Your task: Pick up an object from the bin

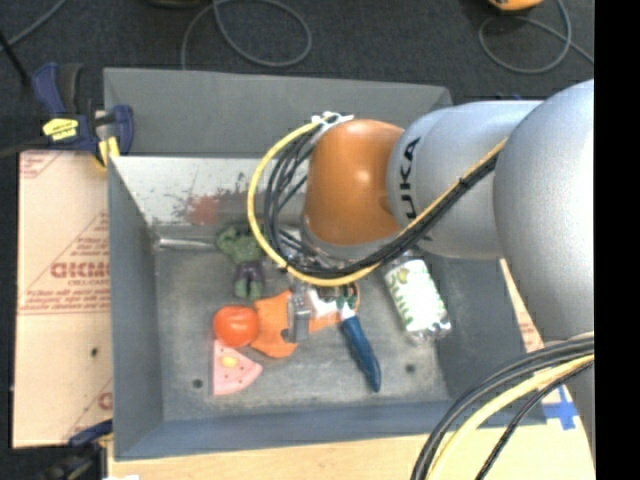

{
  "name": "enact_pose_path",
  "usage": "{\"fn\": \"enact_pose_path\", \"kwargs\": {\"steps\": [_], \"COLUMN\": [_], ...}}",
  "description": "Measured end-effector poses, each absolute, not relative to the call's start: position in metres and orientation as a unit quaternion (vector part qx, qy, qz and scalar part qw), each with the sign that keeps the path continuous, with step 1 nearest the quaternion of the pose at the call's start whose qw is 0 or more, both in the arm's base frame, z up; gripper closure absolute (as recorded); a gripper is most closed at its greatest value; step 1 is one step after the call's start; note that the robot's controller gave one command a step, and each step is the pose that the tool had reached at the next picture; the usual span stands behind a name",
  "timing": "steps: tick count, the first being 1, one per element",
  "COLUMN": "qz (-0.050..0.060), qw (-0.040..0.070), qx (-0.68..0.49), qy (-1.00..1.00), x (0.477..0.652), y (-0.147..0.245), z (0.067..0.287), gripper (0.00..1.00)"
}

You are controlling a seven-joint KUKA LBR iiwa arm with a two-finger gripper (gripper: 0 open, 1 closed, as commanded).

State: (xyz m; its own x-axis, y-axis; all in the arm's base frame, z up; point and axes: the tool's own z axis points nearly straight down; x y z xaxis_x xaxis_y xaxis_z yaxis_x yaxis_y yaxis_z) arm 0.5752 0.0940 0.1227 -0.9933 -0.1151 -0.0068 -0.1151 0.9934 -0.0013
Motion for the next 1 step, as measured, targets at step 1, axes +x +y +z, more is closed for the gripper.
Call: {"fn": "enact_pose_path", "kwargs": {"steps": [1], "qz": [0.001], "qw": [0.003], "qx": [0.004], "qy": [1.000], "x": [0.5470], "y": [0.0967], "z": [0.0791], "gripper": [0.00]}}
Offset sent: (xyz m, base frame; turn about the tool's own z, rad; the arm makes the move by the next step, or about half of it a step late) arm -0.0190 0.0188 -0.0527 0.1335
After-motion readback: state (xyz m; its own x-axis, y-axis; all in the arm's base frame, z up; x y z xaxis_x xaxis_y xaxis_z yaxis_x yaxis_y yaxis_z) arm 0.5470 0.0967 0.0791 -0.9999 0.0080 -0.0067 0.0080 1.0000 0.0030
